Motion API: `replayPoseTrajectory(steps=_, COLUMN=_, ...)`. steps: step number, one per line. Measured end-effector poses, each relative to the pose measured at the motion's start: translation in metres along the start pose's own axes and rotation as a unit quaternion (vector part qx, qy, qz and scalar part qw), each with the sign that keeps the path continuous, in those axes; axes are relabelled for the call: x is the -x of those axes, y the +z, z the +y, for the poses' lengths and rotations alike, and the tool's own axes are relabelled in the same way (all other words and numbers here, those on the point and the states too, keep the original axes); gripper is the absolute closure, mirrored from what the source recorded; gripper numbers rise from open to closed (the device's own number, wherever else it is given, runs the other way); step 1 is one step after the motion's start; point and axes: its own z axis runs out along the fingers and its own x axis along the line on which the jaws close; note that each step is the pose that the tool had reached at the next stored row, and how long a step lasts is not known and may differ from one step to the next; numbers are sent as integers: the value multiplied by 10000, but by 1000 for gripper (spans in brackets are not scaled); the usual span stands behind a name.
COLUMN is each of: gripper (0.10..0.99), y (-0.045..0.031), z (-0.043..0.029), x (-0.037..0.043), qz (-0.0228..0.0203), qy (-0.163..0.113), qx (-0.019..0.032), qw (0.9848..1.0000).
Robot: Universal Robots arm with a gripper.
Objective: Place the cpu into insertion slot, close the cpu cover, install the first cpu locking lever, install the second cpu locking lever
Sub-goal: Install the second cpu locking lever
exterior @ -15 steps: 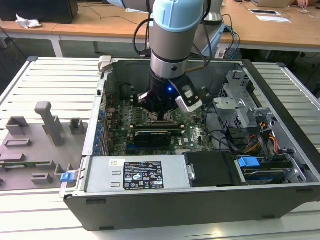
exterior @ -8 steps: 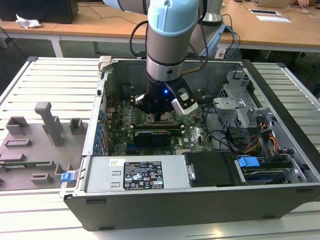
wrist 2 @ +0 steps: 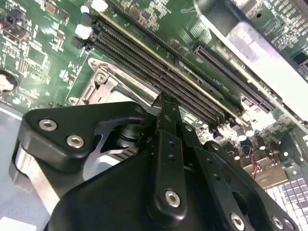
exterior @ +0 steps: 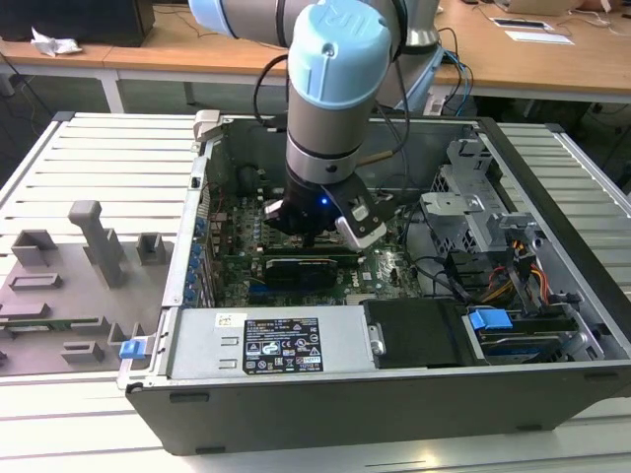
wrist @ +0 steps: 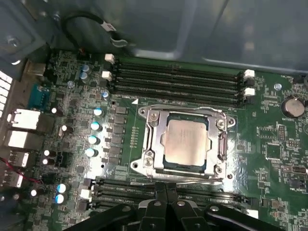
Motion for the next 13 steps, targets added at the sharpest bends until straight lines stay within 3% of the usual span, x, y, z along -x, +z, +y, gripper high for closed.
replayPoseTrajectory(steps=3, gripper=980, y=-11, z=-37, x=-114, qz=-23, qy=-2, qx=208, qw=9998)
replayPoseTrajectory(steps=5, gripper=980, y=-18, z=-78, x=-143, qz=-31, qy=-3, qx=267, qw=9996)
replayPoseTrajectory(steps=7, gripper=980, y=7, z=-95, x=-200, qz=-45, qy=-4, qx=376, qw=9993)
replayPoseTrajectory(steps=11, gripper=980, y=103, z=-117, x=-215, qz=-46, qy=-5, qx=397, qw=9992)
replayPoseTrajectory(steps=13, gripper=980, y=145, z=-123, x=-219, qz=-53, qy=-5, qx=453, qw=9990)
